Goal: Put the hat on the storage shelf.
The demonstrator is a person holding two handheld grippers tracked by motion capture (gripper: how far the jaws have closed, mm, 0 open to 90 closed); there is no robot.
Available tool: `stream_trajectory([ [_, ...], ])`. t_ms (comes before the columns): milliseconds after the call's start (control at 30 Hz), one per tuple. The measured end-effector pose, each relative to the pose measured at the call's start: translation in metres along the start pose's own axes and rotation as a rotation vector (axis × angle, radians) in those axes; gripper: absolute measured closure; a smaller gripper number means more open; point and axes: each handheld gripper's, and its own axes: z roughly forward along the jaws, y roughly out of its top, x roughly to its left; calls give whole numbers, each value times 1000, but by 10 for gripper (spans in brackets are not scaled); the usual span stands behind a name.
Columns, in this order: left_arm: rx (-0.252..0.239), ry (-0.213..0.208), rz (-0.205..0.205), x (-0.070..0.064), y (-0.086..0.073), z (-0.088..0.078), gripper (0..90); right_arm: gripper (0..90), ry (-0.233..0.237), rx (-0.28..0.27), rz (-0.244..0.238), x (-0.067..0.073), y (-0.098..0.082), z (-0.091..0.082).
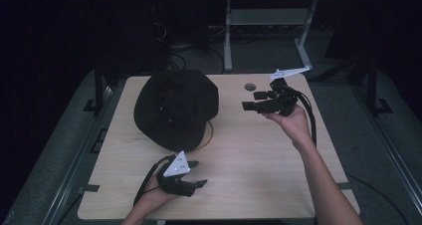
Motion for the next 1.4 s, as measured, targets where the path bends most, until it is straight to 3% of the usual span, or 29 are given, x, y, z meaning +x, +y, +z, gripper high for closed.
stream_trajectory([
  [1400,1,0,-16,-1,-1,0,330,236,-28,28,86,-25,-55,-16],
])
